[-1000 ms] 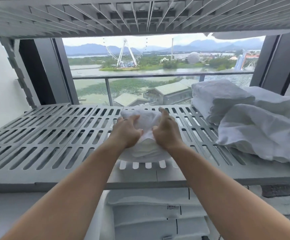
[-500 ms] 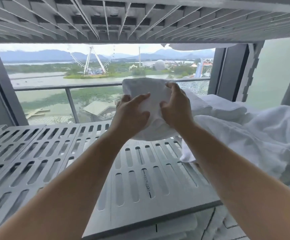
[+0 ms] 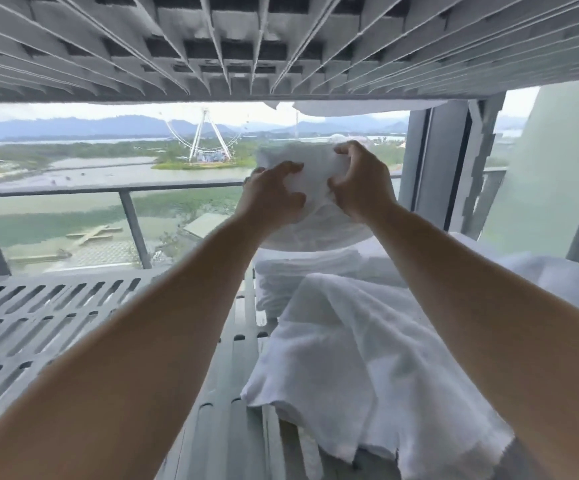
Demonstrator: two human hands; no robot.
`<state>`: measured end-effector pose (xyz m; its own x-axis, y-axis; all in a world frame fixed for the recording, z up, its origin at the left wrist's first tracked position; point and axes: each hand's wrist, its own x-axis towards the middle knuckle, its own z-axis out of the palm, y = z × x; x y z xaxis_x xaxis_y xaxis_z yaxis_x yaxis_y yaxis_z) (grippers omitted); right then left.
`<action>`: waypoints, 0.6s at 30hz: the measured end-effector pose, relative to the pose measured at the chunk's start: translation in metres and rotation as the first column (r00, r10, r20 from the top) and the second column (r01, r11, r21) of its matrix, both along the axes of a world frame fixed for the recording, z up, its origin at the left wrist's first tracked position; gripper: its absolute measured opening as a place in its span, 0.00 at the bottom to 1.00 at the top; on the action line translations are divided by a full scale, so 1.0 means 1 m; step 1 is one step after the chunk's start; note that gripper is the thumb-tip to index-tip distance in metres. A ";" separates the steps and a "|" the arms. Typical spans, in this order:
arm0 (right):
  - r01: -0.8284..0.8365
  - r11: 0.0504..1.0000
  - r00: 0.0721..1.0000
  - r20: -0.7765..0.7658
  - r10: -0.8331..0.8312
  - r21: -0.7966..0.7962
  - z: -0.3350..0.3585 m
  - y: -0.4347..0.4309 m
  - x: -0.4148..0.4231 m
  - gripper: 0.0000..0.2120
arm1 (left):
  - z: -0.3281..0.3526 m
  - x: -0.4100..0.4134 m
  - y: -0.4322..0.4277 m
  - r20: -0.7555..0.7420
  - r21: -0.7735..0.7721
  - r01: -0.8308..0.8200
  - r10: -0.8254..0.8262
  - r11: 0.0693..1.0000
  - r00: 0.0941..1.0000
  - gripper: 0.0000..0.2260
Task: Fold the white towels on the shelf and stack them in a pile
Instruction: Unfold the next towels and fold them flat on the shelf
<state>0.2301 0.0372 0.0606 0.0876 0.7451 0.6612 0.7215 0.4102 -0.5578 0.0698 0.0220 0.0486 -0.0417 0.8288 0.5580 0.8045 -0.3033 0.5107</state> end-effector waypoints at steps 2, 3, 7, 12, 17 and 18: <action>-0.022 1.000 1.000 -0.007 0.022 -0.009 -0.004 0.014 0.007 0.25 | -0.003 0.006 0.011 -0.024 -0.018 -0.023 0.023 1.000 0.999 0.26; -0.033 0.999 0.999 -0.005 0.033 -0.019 -0.006 0.022 0.008 0.24 | -0.004 0.007 0.016 -0.027 -0.025 -0.035 0.034 0.999 0.999 0.26; -0.060 0.996 0.998 0.031 0.062 -0.070 -0.019 0.049 0.004 0.21 | -0.017 0.001 0.037 -0.108 -0.136 -0.124 0.110 0.983 0.988 0.22; -0.040 0.971 0.998 0.032 0.049 -0.236 -0.056 0.068 0.007 0.16 | -0.039 -0.006 0.049 -0.152 -0.360 -0.193 0.147 0.913 0.977 0.21; -0.029 0.982 0.999 -0.024 0.025 -0.188 -0.059 0.071 0.010 0.16 | -0.019 0.000 0.047 -0.207 -0.324 -0.181 0.117 0.928 0.971 0.15; -0.007 0.991 1.000 -0.028 0.003 -0.134 -0.056 0.070 0.008 0.15 | -0.015 0.000 0.046 -0.242 -0.292 -0.197 0.127 0.936 0.962 0.15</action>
